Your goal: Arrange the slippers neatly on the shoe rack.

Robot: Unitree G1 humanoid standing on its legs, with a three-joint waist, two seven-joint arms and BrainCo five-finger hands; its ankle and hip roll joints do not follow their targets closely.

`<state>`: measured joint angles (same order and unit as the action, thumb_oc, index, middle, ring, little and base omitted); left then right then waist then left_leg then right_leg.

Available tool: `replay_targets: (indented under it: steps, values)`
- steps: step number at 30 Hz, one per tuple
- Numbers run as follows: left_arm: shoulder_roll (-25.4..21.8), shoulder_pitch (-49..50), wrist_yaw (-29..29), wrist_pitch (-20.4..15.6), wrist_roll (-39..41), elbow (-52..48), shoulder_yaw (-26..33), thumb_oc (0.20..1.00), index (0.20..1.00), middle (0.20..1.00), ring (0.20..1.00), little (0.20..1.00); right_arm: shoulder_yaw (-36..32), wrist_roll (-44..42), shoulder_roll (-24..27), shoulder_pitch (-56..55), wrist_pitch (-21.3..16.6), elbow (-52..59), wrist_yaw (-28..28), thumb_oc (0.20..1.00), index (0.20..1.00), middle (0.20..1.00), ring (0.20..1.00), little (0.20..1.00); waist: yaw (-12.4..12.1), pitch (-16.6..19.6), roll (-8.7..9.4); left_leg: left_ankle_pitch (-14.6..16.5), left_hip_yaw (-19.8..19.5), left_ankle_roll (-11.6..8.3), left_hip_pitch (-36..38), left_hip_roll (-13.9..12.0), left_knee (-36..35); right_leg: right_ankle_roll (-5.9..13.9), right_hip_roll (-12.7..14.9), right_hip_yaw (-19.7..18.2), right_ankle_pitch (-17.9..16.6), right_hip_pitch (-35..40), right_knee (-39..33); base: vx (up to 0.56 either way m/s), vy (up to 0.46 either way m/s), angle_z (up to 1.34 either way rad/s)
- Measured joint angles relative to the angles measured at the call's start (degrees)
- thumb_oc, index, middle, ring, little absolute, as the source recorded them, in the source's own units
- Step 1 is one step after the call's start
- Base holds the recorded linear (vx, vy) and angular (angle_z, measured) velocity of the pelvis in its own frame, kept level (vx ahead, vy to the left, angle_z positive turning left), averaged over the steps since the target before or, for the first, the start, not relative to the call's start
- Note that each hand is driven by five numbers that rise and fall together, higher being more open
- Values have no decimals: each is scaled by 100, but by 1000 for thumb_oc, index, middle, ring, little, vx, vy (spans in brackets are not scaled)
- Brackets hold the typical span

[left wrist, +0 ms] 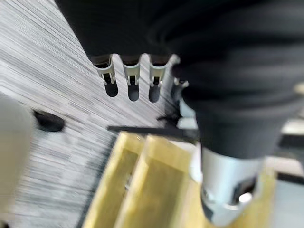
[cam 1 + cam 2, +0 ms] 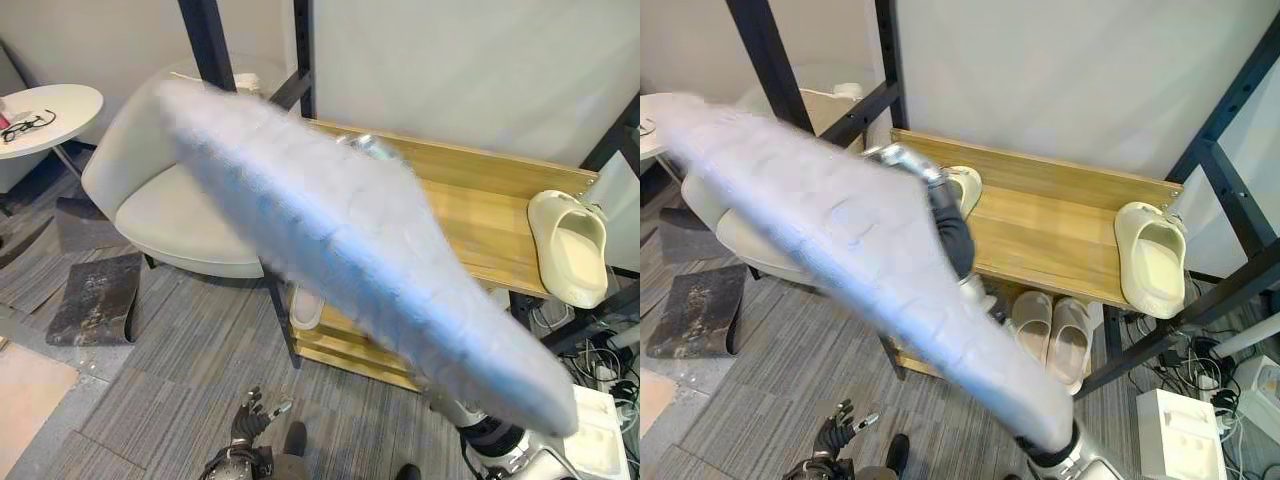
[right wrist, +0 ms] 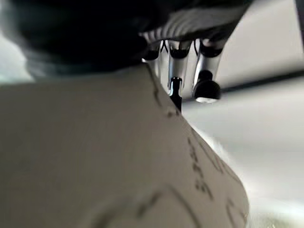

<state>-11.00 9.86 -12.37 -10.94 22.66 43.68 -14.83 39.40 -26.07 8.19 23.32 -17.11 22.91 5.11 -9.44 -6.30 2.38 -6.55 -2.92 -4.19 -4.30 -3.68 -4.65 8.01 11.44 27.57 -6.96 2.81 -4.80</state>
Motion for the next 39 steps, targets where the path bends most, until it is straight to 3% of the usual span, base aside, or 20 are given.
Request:
replay_targets:
  steps: [6, 8, 9, 12, 15, 16, 17, 18, 20, 21, 22, 24, 30, 39]
  values:
    - [3, -75, -11, -90, 106, 89, 165, 1000, 1000, 1000, 1000, 1000, 407, 554, 306, -475, 476, -1171, -408, 200, 200, 200, 200, 200, -90, 47, -11, -50, -316, -19, -106, 55, 1, 58, 4, 370, 52, 92, -2, -11, -19, 30]
    - [16, -61, 1, -167, 118, 228, 176, 1000, 1000, 1000, 1000, 1000, 499, 1785, 536, -572, 530, -1977, -443, 200, 200, 200, 200, 200, -206, -96, -134, -87, -466, -62, -258, 89, 54, 74, 8, 513, 62, 63, -2, -54, -42, 35]
    - [22, -95, 7, -194, 121, 221, 153, 1000, 1000, 1000, 1000, 1000, 492, 2164, 566, -555, 547, -2236, -402, 200, 200, 200, 200, 200, -220, -120, -88, -86, -518, -60, -281, 88, 68, 75, -2, 548, 62, 65, -3, -64, -31, 27]
    - [39, -318, -4, -270, 124, 258, 111, 1000, 1000, 1000, 1000, 1000, 461, 3255, 835, -579, 684, -2665, -242, 200, 200, 200, 200, 200, -311, -384, -185, -87, -618, -68, -509, 95, 183, -4, -5, 647, 108, -40, 1, -75, -26, 18]
    - [127, -631, -6, -336, 331, 420, -51, 1000, 1000, 1000, 1000, 1000, 350, 4439, 968, -400, 709, -3402, 272, 200, 200, 200, 200, 200, -339, -638, -261, -148, -735, -145, -760, 111, 327, -12, -56, 716, 96, -178, 4, -151, -16, 25]
    - [119, -740, 137, -510, 334, 225, -336, 1000, 1000, 1000, 1000, 1000, -146, 5263, 1265, -98, 876, -4097, 887, 200, 200, 200, 200, 200, -387, -980, -371, -186, -973, -227, -1080, 129, 436, -21, -101, 909, 96, -302, 3, -201, 57, 49]
    - [90, -709, 119, -510, 370, 51, -403, 1000, 1000, 1000, 1000, 1000, -347, 5569, 1477, 14, 933, -4192, 1065, 200, 200, 200, 200, 200, -518, -1171, -435, -248, -970, -167, -1160, 123, 493, -38, -93, 893, 123, -404, 112, -317, 152, 43]
    - [33, -690, 83, -515, 391, -132, -499, 1000, 1000, 1000, 1000, 1000, -437, 5736, 1535, 130, 918, -4325, 1231, 200, 200, 200, 200, 200, -473, -1255, -456, -206, -996, -216, -1239, 118, 541, -31, -81, 874, 155, -536, 221, -287, 216, 2]
    - [-282, -724, 100, -555, 463, -943, -974, 1000, 1000, 1000, 1000, 1000, -874, 6269, 1617, 912, 1371, -5119, 1902, 200, 200, 200, 200, 200, -489, -1607, -684, -263, -972, -139, -1726, 138, 744, -126, 182, 748, 391, -1292, 1169, -103, 125, -7]
    - [-256, -812, 109, -576, 525, -997, -976, 1000, 1000, 1000, 1000, 1000, -908, 6387, 1654, 1049, 1493, -5235, 2029, 200, 200, 200, 200, 200, -484, -1702, -727, -180, -945, -149, -1780, 139, 770, -94, 302, 700, 522, -1427, 1410, -117, 130, -18]
    - [-289, -875, 103, -602, 603, -1102, -1005, 1000, 1000, 1000, 1000, 1000, -940, 6587, 1724, 1245, 1653, -5430, 2184, 200, 200, 200, 200, 200, -495, -1800, -699, -291, -874, -27, -1821, 217, 801, -121, 444, 550, 587, -1652, 1723, -87, 113, -16]
    - [-446, -978, 116, -708, 611, -1225, -996, 1000, 1000, 1000, 1000, 1000, -973, 6842, 1949, 1580, 1778, -5523, 2443, 200, 200, 200, 200, 200, -472, -1941, -619, -147, -739, 20, -1992, 335, 1022, -97, 697, 357, 820, -1988, 2179, 14, 50, -19]
    - [-566, -1529, 109, -750, 633, -1246, -1040, 1000, 1000, 1000, 1000, 1000, -1306, 6895, 2629, 2606, 2152, -6098, 3190, 200, 200, 200, 200, 200, -338, -2132, -574, -89, -737, 122, -2724, 547, 1523, -112, 1013, 186, 1072, -2778, 2930, -49, 79, 8]
    - [-601, -1769, 75, -872, 782, -1440, -1283, 1000, 1000, 1000, 1000, 1000, -778, 6730, 2582, 3481, 2271, -7298, 3555, 200, 200, 200, 200, 200, -291, -2287, -527, 83, -619, 143, -3502, 631, 2184, -248, 1216, -119, 1327, -3652, 3655, -14, 44, -4]
